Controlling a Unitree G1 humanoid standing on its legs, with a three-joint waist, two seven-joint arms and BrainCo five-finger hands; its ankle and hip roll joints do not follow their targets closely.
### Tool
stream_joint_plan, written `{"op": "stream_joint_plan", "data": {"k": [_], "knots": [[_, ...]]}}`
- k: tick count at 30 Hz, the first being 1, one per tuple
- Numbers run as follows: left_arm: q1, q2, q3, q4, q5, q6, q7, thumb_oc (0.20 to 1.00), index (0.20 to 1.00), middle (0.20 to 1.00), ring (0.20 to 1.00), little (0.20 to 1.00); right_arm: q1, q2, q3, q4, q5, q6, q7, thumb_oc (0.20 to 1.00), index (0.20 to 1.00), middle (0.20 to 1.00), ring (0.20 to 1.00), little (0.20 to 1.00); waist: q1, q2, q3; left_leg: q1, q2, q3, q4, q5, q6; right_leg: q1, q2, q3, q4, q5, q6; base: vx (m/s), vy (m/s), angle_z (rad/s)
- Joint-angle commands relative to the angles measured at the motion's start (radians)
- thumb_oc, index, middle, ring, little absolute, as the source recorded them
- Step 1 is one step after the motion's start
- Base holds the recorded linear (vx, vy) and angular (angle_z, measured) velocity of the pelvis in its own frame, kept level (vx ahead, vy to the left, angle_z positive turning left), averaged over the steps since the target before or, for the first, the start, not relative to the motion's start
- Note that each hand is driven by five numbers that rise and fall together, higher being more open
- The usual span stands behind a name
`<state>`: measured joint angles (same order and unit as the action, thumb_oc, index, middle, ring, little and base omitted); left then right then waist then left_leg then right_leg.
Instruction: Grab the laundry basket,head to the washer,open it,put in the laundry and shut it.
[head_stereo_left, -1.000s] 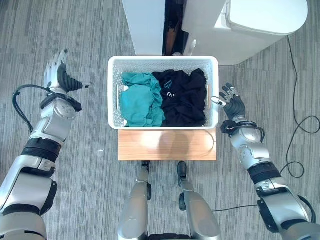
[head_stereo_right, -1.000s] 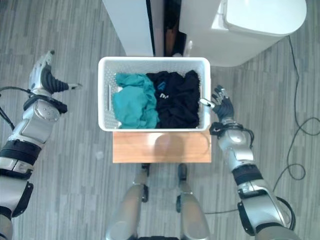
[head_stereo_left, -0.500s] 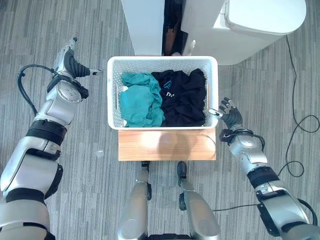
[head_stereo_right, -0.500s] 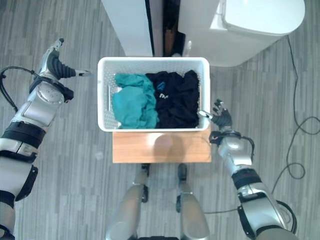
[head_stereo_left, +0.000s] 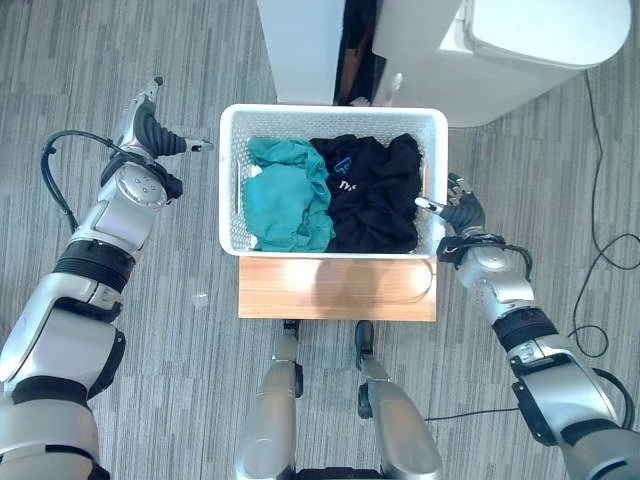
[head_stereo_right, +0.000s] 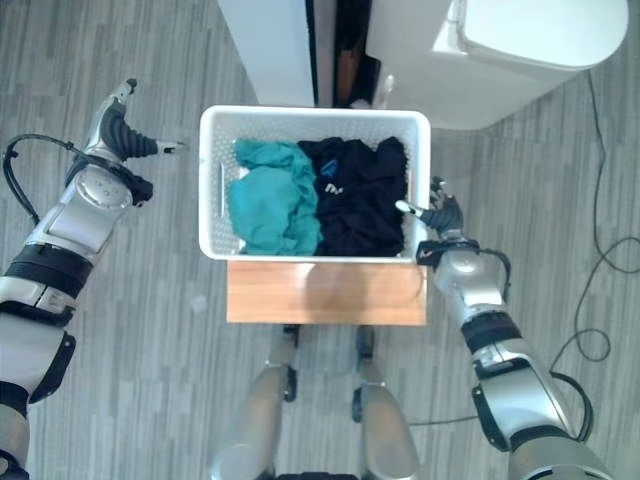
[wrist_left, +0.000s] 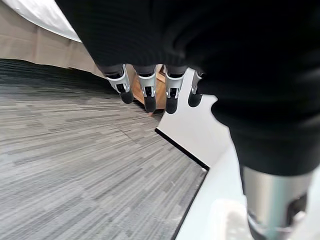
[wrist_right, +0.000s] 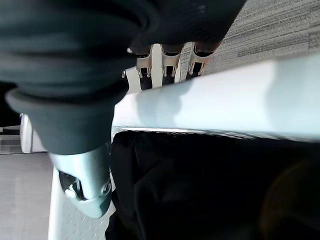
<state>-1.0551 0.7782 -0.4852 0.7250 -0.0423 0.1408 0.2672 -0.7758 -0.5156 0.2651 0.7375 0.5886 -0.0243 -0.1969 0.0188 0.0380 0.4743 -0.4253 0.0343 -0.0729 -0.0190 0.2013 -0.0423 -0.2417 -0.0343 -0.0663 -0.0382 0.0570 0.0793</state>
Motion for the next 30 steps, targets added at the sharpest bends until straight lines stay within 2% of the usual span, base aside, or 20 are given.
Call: {"op": "stream_joint_plan", "data": {"k": [1, 2, 7, 13, 19, 30], "knots": [[-0.031, 0.020, 0.022, 0.013, -0.038, -0.046, 0.027, 1.000, 1.000, 1.000, 1.000, 1.000, -0.015, -0.078, -0.032, -0.021, -0.003, -0.014, -0.028, 1.000, 1.000, 1.000, 1.000, 1.000, 0.011, -0.001, -0.031, 0.010, 0.001, -0.009, 0.125, -0.175, -0.003, -0.119, -0.050, 0.005, 0.135, -0.068, 0.013, 0.00, 0.000, 0.00], [-0.025, 0.017, 0.026, 0.015, -0.040, -0.044, 0.034, 1.000, 1.000, 1.000, 1.000, 1.000, -0.032, -0.094, -0.026, -0.013, -0.070, 0.009, -0.059, 1.000, 1.000, 1.000, 1.000, 1.000, 0.011, -0.001, -0.028, 0.011, 0.001, -0.009, 0.127, -0.181, -0.003, -0.118, -0.050, 0.004, 0.138, -0.074, 0.013, 0.00, 0.000, 0.00], [-0.026, 0.002, 0.027, 0.005, -0.032, -0.044, 0.041, 1.000, 1.000, 1.000, 1.000, 1.000, -0.038, -0.091, -0.033, -0.006, -0.141, 0.041, -0.096, 1.000, 1.000, 1.000, 1.000, 1.000, 0.007, 0.001, -0.019, 0.006, -0.003, -0.014, 0.128, -0.182, 0.001, -0.119, -0.051, 0.003, 0.139, -0.076, 0.012, 0.00, 0.006, 0.01], [-0.064, 0.000, -0.013, 0.026, -0.064, -0.059, 0.022, 1.000, 1.000, 1.000, 1.000, 1.000, -0.026, -0.082, -0.026, -0.013, -0.129, 0.037, -0.091, 1.000, 1.000, 1.000, 1.000, 1.000, 0.002, 0.007, -0.016, -0.001, -0.007, -0.022, 0.124, -0.178, 0.002, -0.125, -0.051, 0.006, 0.138, -0.076, 0.010, 0.00, 0.000, 0.00], [-0.101, 0.010, -0.087, 0.001, -0.156, -0.074, -0.051, 1.000, 1.000, 1.000, 1.000, 1.000, -0.044, -0.077, 0.006, 0.023, -0.145, 0.041, -0.082, 1.000, 1.000, 1.000, 1.000, 1.000, 0.003, 0.021, -0.018, 0.001, -0.012, -0.025, 0.115, -0.171, 0.003, -0.126, -0.049, 0.009, 0.138, -0.074, 0.008, 0.00, -0.004, 0.04], [-0.046, -0.031, -0.119, -0.049, -0.228, -0.063, -0.129, 1.000, 1.000, 1.000, 1.000, 1.000, -0.067, -0.077, 0.045, 0.049, -0.222, 0.063, -0.079, 1.000, 1.000, 1.000, 1.000, 1.000, 0.004, 0.040, -0.019, 0.005, -0.014, -0.019, 0.110, -0.164, 0.005, -0.132, -0.047, 0.014, 0.143, -0.071, 0.008, 0.00, -0.001, 0.02]]}}
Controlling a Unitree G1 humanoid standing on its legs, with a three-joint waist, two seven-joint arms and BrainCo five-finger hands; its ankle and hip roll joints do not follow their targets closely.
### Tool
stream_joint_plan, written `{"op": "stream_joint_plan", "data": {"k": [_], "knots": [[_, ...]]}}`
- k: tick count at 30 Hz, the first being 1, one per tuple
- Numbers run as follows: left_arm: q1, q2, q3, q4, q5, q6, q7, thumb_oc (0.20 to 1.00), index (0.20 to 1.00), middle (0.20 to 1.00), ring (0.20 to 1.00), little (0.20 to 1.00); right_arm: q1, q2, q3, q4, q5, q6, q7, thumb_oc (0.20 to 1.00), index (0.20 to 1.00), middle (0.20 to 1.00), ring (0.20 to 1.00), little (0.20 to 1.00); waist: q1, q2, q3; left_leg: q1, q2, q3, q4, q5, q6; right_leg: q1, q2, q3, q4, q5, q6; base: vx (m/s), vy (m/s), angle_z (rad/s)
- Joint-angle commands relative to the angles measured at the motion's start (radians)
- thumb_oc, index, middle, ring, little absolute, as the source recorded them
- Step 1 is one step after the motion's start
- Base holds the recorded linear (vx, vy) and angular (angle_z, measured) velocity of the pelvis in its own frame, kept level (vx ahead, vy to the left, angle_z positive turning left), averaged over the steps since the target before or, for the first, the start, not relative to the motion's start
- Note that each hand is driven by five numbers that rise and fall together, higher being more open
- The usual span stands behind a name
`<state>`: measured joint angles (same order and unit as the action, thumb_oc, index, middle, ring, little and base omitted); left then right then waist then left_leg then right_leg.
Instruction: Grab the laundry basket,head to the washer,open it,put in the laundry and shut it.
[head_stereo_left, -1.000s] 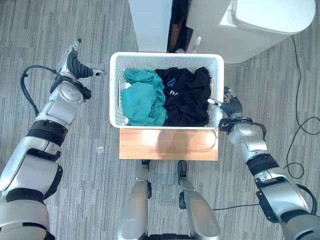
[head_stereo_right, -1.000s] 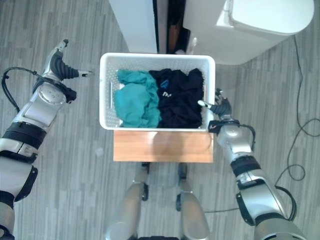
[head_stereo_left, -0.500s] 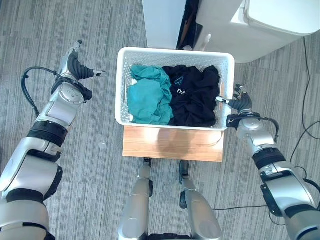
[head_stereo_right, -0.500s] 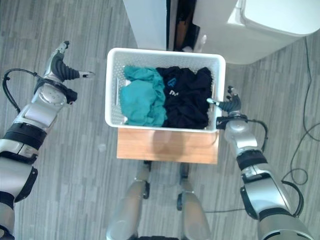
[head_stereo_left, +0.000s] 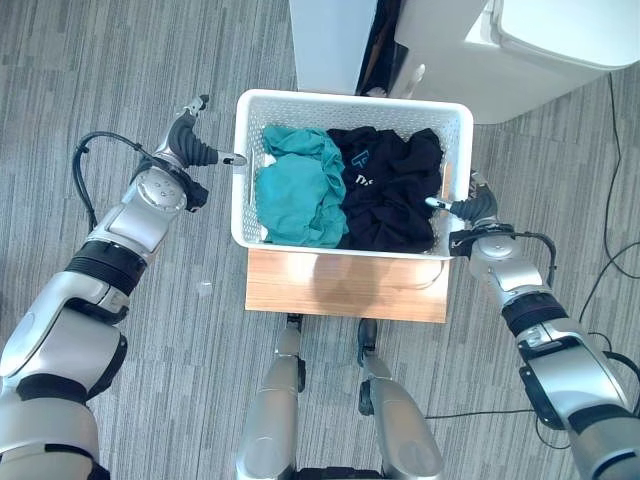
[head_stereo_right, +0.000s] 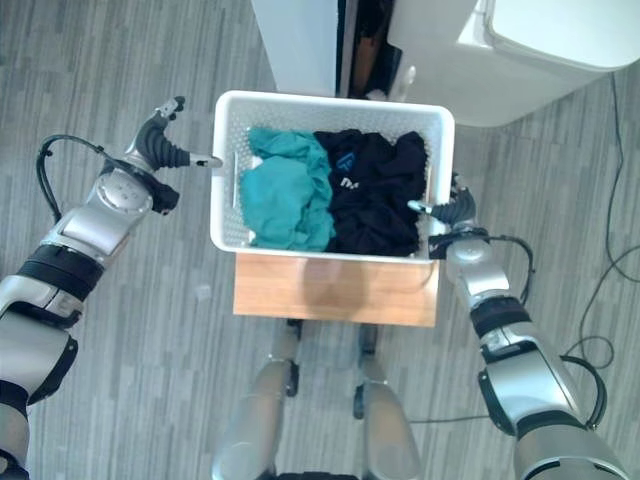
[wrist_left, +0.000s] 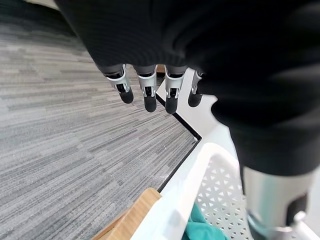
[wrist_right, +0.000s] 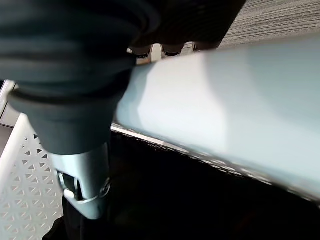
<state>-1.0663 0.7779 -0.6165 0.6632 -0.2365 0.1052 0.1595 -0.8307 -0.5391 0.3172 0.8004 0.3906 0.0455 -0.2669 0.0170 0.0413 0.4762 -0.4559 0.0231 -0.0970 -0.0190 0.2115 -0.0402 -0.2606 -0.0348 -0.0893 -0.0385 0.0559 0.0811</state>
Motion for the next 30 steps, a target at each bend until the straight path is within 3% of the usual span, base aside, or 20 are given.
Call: {"op": "stream_joint_plan", "data": {"k": [1, 6, 11, 14, 18, 25, 30], "knots": [[-0.023, -0.033, 0.014, 0.009, -0.035, -0.025, -0.024, 1.000, 1.000, 1.000, 1.000, 1.000, -0.011, -0.054, -0.008, -0.011, -0.026, -0.006, -0.008, 1.000, 1.000, 1.000, 1.000, 1.000, 0.007, 0.038, -0.021, 0.037, -0.003, 0.005, 0.111, -0.175, 0.003, -0.112, -0.047, 0.038, 0.144, -0.070, 0.006, 0.00, 0.000, 0.00], [0.032, -0.042, 0.022, -0.016, -0.014, -0.009, -0.040, 1.000, 1.000, 1.000, 1.000, 1.000, -0.014, -0.050, -0.011, 0.001, -0.022, -0.004, -0.007, 1.000, 1.000, 1.000, 1.000, 1.000, 0.009, 0.042, -0.021, 0.039, -0.004, 0.006, 0.115, -0.177, 0.002, -0.113, -0.045, 0.039, 0.149, -0.073, 0.004, 0.00, 0.000, 0.00], [0.119, -0.132, 0.063, 0.016, 0.083, 0.026, -0.027, 1.000, 1.000, 1.000, 1.000, 1.000, -0.030, -0.042, -0.021, -0.006, -0.021, -0.008, -0.007, 1.000, 1.000, 1.000, 1.000, 1.000, 0.007, 0.036, -0.017, 0.034, -0.003, 0.006, 0.114, -0.178, 0.004, -0.121, -0.042, 0.044, 0.152, -0.075, 0.002, 0.00, -0.003, -0.01], [0.108, -0.243, 0.096, 0.177, 0.133, 0.044, 0.031, 1.000, 1.000, 1.000, 1.000, 1.000, -0.046, -0.024, -0.012, -0.013, -0.040, -0.012, -0.023, 1.000, 1.000, 1.000, 1.000, 1.000, -0.006, 0.024, -0.004, 0.031, 0.000, 0.009, 0.114, -0.179, 0.005, -0.130, -0.037, 0.046, 0.155, -0.076, 0.000, -0.02, -0.020, -0.04], [0.077, -0.296, 0.107, 0.248, 0.121, 0.036, 0.065, 1.000, 1.000, 1.000, 1.000, 1.000, -0.061, -0.013, 0.008, -0.020, -0.055, -0.015, -0.031, 1.000, 1.000, 1.000, 1.000, 1.000, -0.015, 0.017, -0.001, 0.027, 0.001, 0.008, 0.110, -0.177, 0.005, -0.135, -0.036, 0.045, 0.153, -0.075, 0.000, -0.01, -0.017, -0.04], [-0.012, -0.329, 0.089, 0.287, 0.080, 0.018, 0.096, 1.000, 1.000, 1.000, 1.000, 1.000, -0.076, 0.016, 0.032, -0.006, -0.054, -0.023, -0.045, 1.000, 1.000, 1.000, 1.000, 1.000, -0.023, 0.012, 0.007, 0.016, 0.000, 0.008, 0.120, -0.182, 0.005, -0.143, -0.034, 0.048, 0.157, -0.076, -0.001, 0.00, -0.014, -0.06], [-0.075, -0.297, 0.066, 0.295, 0.118, 0.031, 0.107, 1.000, 1.000, 1.000, 1.000, 1.000, -0.055, 0.029, 0.047, -0.017, -0.066, -0.024, -0.031, 1.000, 1.000, 1.000, 1.000, 1.000, -0.025, 0.014, 0.003, 0.011, -0.001, 0.010, 0.130, -0.189, 0.007, -0.147, -0.033, 0.050, 0.161, -0.077, 0.000, 0.00, -0.006, -0.01]]}}
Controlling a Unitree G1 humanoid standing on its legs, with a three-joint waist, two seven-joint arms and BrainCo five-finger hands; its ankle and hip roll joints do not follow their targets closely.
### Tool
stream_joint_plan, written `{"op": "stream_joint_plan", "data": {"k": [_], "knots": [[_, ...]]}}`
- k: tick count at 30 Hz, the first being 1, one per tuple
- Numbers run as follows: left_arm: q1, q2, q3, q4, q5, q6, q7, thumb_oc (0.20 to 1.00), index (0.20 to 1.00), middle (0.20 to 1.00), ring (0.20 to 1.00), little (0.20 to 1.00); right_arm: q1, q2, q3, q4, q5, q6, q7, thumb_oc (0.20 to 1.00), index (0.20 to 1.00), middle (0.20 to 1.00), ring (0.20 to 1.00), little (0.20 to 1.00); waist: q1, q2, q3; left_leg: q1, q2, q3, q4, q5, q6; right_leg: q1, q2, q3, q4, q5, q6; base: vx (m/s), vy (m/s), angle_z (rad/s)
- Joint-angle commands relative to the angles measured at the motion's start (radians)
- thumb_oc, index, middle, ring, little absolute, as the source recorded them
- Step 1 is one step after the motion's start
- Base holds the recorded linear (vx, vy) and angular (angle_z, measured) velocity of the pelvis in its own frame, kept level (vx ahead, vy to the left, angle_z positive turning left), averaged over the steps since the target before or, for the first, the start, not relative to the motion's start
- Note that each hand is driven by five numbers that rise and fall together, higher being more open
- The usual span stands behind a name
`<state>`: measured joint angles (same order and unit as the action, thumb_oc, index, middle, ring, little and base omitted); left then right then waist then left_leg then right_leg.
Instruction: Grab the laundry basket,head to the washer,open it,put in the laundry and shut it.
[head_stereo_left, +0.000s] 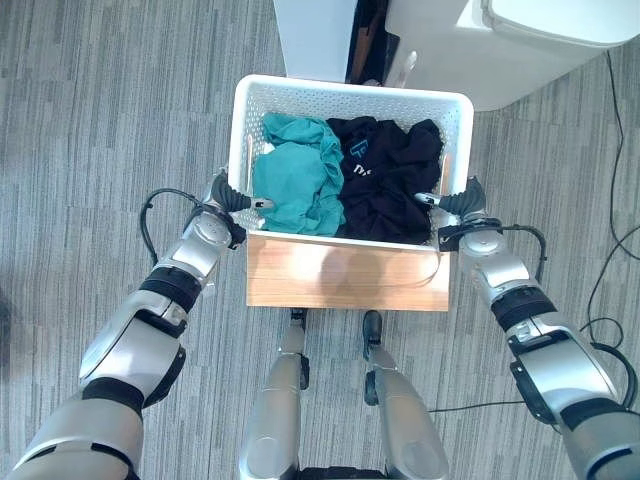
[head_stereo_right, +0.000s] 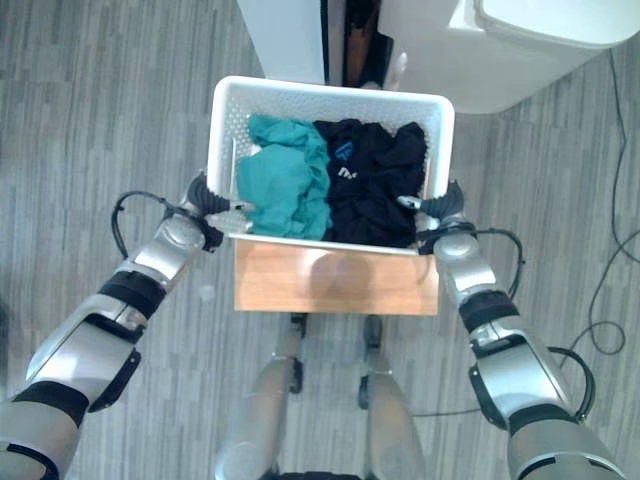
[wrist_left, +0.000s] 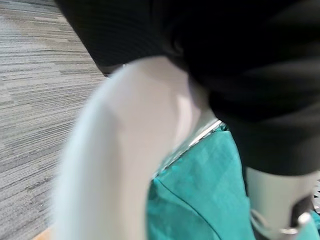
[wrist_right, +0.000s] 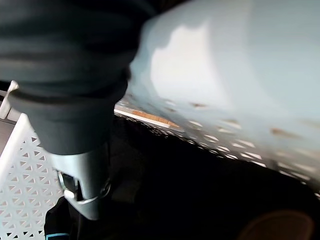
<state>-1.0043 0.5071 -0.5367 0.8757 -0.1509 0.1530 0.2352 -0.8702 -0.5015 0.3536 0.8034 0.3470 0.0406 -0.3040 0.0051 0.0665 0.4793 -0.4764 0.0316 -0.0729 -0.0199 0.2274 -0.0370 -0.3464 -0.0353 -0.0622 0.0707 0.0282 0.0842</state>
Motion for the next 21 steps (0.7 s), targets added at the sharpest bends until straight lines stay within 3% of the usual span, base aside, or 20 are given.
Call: {"op": "stream_joint_plan", "data": {"k": [1, 10, 21], "knots": [[-0.153, -0.017, -0.018, 0.091, 0.046, -0.010, 0.035, 1.000, 1.000, 1.000, 1.000, 1.000, -0.012, -0.009, 0.011, -0.025, -0.025, -0.020, 0.006, 1.000, 1.000, 1.000, 1.000, 1.000, -0.014, -0.012, -0.001, 0.031, -0.009, -0.013, 0.135, -0.208, 0.005, -0.063, -0.033, 0.025, 0.053, -0.049, -0.003, 0.00, 0.000, 0.00], [-0.344, 0.032, -0.128, 0.212, 0.182, 0.012, 0.010, 1.000, 1.000, 1.000, 1.000, 1.000, -0.012, -0.040, -0.007, -0.077, -0.001, -0.060, -0.006, 1.000, 1.000, 1.000, 1.000, 1.000, -0.035, -0.017, -0.004, 0.014, -0.010, -0.007, 0.159, -0.219, 0.004, -0.077, -0.035, 0.030, 0.064, -0.050, 0.003, 0.00, 0.001, 0.00], [-0.334, 0.023, -0.089, 0.290, 0.147, 0.012, 0.026, 1.000, 1.000, 1.000, 1.000, 1.000, 0.023, -0.067, -0.025, -0.108, 0.002, -0.059, -0.010, 1.000, 1.000, 1.000, 1.000, 1.000, -0.046, -0.030, 0.004, -0.026, -0.012, 0.000, 0.182, -0.223, 0.009, -0.110, -0.036, 0.035, 0.072, -0.041, 0.005, 0.00, 0.000, 0.00]]}}
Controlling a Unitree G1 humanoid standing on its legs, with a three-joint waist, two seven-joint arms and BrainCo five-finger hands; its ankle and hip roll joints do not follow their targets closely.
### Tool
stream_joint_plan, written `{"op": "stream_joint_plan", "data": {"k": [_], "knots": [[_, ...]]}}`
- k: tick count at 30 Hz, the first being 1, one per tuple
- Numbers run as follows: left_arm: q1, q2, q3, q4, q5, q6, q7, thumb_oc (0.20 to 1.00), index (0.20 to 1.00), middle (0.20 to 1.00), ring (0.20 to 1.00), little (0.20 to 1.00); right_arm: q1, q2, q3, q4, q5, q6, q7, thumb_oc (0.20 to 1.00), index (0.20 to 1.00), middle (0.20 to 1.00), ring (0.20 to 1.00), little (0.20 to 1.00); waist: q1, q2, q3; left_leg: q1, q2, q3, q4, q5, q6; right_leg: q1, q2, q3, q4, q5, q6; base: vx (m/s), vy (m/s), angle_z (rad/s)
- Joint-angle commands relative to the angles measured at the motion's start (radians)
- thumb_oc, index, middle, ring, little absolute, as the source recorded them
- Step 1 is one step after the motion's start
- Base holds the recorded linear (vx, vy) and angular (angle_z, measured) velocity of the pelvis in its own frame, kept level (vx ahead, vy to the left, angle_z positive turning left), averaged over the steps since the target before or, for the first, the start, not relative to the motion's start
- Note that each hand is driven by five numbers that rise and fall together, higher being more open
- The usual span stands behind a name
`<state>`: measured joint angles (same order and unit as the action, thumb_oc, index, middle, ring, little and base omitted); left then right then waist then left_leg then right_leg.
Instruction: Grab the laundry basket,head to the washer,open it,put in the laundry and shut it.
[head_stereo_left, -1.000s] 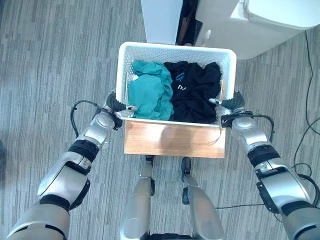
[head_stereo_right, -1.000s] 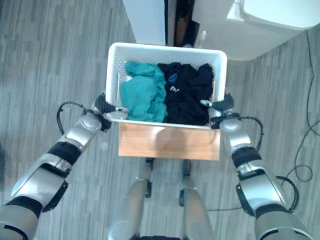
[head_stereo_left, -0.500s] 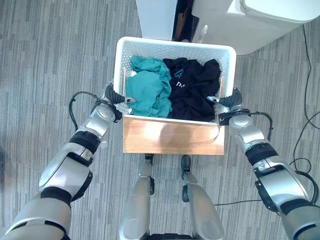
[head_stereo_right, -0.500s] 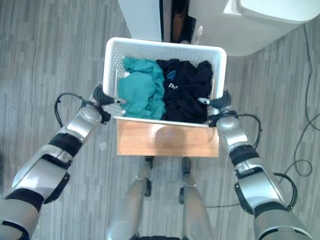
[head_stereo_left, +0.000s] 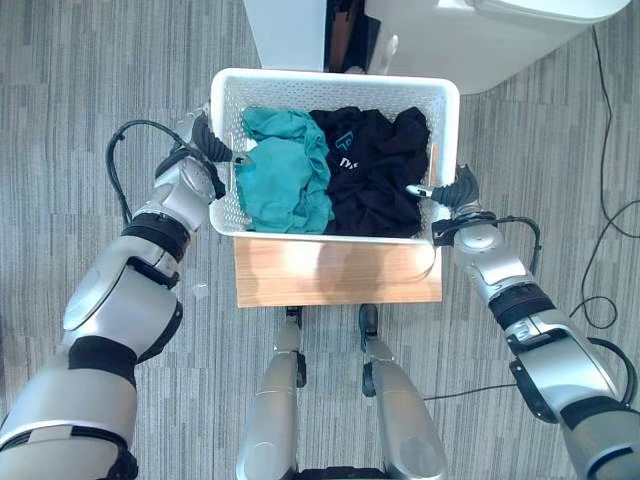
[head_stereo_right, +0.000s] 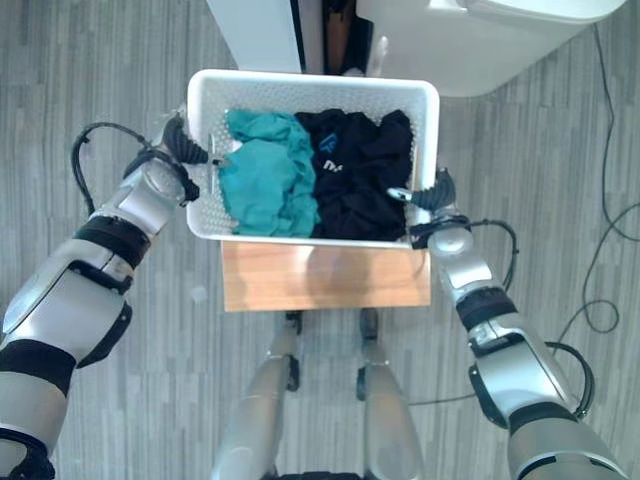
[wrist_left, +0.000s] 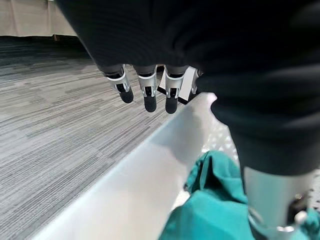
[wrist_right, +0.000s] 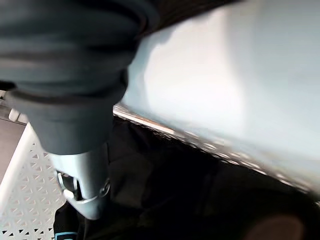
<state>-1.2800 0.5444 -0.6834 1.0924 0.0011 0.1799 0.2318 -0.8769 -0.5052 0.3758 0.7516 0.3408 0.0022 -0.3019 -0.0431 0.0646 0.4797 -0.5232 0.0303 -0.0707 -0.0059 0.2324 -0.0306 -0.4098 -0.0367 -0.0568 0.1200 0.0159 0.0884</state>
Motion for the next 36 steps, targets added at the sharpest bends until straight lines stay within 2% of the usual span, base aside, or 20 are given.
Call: {"op": "stream_joint_plan", "data": {"k": [1, 9, 14, 20, 21, 22, 23, 24, 25, 26, 27, 28, 36], "knots": [[-0.049, -0.016, 0.065, 0.076, -0.007, -0.012, 0.031, 1.000, 1.000, 1.000, 1.000, 1.000, 0.033, -0.063, -0.051, -0.057, 0.008, -0.020, -0.013, 1.000, 1.000, 1.000, 1.000, 1.000, 0.002, -0.029, 0.007, 0.018, -0.010, -0.002, 0.169, -0.228, 0.003, -0.050, -0.033, 0.029, 0.024, -0.028, 0.000, 0.00, 0.000, 0.00], [-0.018, -0.018, 0.120, 0.070, -0.059, -0.019, 0.058, 1.000, 1.000, 1.000, 1.000, 1.000, 0.056, -0.051, -0.055, -0.097, 0.013, -0.022, -0.017, 1.000, 1.000, 1.000, 1.000, 1.000, 0.001, -0.040, 0.017, 0.001, -0.007, -0.001, 0.173, -0.226, 0.000, -0.063, -0.032, 0.024, 0.023, -0.024, -0.001, 0.00, 0.000, 0.00], [-0.074, -0.030, 0.127, 0.024, -0.158, -0.073, 0.093, 1.000, 1.000, 1.000, 1.000, 1.000, 0.013, -0.034, -0.014, -0.120, 0.026, -0.030, -0.014, 1.000, 1.000, 1.000, 1.000, 1.000, -0.002, -0.049, 0.021, -0.022, -0.005, 0.000, 0.162, -0.210, -0.005, -0.085, -0.034, 0.014, 0.013, -0.012, 0.002, 0.00, 0.000, 0.00], [-0.083, -0.039, 0.116, -0.027, -0.169, -0.094, 0.104, 1.000, 1.000, 1.000, 1.000, 1.000, -0.003, -0.040, 0.009, -0.158, 0.026, -0.033, -0.002, 1.000, 1.000, 1.000, 1.000, 1.000, -0.004, -0.068, 0.021, -0.037, -0.001, 0.000, 0.167, -0.210, -0.007, -0.088, -0.035, 0.009, 0.003, -0.003, 0.005, 0.00, 0.000, 0.00], [-0.080, -0.041, 0.121, -0.030, -0.172, -0.095, 0.105, 0.840, 0.840, 0.840, 0.840, 0.840, -0.002, -0.042, 0.010, -0.160, 0.025, -0.032, 0.001, 1.000, 1.000, 1.000, 1.000, 1.000, -0.003, -0.072, 0.020, -0.038, -0.001, 0.000, 0.168, -0.211, -0.006, -0.088, -0.035, 0.009, 0.002, -0.002, 0.005, 0.00, 0.000, 0.00], [-0.077, -0.046, 0.126, -0.027, -0.182, -0.099, 0.108, 0.517, 0.517, 0.517, 0.517, 0.517, -0.003, -0.045, 0.014, -0.161, 0.028, -0.028, 0.007, 1.000, 1.000, 1.000, 1.000, 1.000, -0.003, -0.078, 0.019, -0.040, 0.000, 0.001, 0.170, -0.213, -0.007, -0.087, -0.035, 0.007, -0.001, 0.000, 0.006, 0.00, 0.000, 0.00], [-0.077, -0.052, 0.128, -0.024, -0.186, -0.098, 0.109, 0.347, 0.347, 0.347, 0.347, 0.347, -0.003, -0.046, 0.018, -0.165, 0.031, -0.026, 0.010, 1.000, 1.000, 1.000, 1.000, 1.000, -0.004, -0.082, 0.018, -0.040, 0.001, 0.001, 0.170, -0.213, -0.007, -0.086, -0.036, 0.006, -0.002, 0.002, 0.007, 0.00, 0.000, 0.00], [-0.074, -0.052, 0.129, -0.022, -0.187, -0.099, 0.109, 0.231, 0.231, 0.231, 0.231, 0.231, -0.002, -0.047, 0.020, -0.168, 0.035, -0.024, 0.012, 1.000, 1.000, 1.000, 1.000, 1.000, -0.005, -0.085, 0.018, -0.041, 0.001, 0.001, 0.171, -0.214, -0.007, -0.087, -0.036, 0.006, -0.004, 0.003, 0.007, 0.00, 0.000, 0.00], [-0.071, -0.052, 0.129, -0.025, -0.187, -0.098, 0.110, 0.200, 0.200, 0.200, 0.200, 0.200, 0.001, -0.047, 0.020, -0.171, 0.041, -0.023, 0.013, 1.000, 1.000, 1.000, 1.000, 1.000, -0.005, -0.087, 0.017, -0.041, 0.002, 0.001, 0.171, -0.214, -0.007, -0.087, -0.036, 0.006, -0.005, 0.003, 0.007, 0.00, 0.000, 0.00], [-0.064, -0.054, 0.131, -0.032, -0.187, -0.099, 0.110, 0.200, 0.200, 0.200, 0.200, 0.200, -0.001, -0.043, 0.020, -0.171, 0.055, -0.024, 0.015, 0.561, 0.561, 0.561, 0.561, 0.561, -0.006, -0.091, 0.016, -0.042, 0.003, 0.002, 0.171, -0.215, -0.007, -0.087, -0.036, 0.006, -0.006, 0.005, 0.006, 0.00, 0.000, 0.00], [-0.063, -0.055, 0.133, -0.037, -0.190, -0.102, 0.113, 0.200, 0.200, 0.200, 0.200, 0.200, -0.002, -0.041, 0.020, -0.176, 0.061, -0.028, 0.016, 0.501, 0.501, 0.501, 0.501, 0.501, -0.005, -0.093, 0.017, -0.044, 0.002, 0.002, 0.173, -0.215, -0.007, -0.088, -0.036, 0.005, -0.007, 0.006, 0.007, 0.00, 0.000, 0.00], [-0.061, -0.056, 0.135, -0.041, -0.190, -0.103, 0.113, 0.200, 0.200, 0.200, 0.200, 0.200, -0.004, -0.041, 0.022, -0.176, 0.065, -0.027, 0.016, 0.200, 0.200, 0.200, 0.200, 0.200, -0.005, -0.095, 0.018, -0.046, 0.002, 0.002, 0.175, -0.216, -0.008, -0.088, -0.037, 0.004, -0.008, 0.007, 0.007, 0.00, 0.000, 0.00], [-0.036, -0.036, 0.131, -0.137, -0.178, -0.120, 0.119, 0.200, 0.200, 0.200, 0.200, 0.200, -0.007, -0.043, 0.017, -0.214, 0.070, -0.026, 0.011, 0.200, 0.200, 0.200, 0.200, 0.200, -0.001, -0.105, 0.024, -0.057, 0.003, -0.002, 0.179, -0.216, -0.009, -0.090, -0.038, -0.001, -0.016, 0.013, 0.007, 0.00, 0.000, 0.00]]}}
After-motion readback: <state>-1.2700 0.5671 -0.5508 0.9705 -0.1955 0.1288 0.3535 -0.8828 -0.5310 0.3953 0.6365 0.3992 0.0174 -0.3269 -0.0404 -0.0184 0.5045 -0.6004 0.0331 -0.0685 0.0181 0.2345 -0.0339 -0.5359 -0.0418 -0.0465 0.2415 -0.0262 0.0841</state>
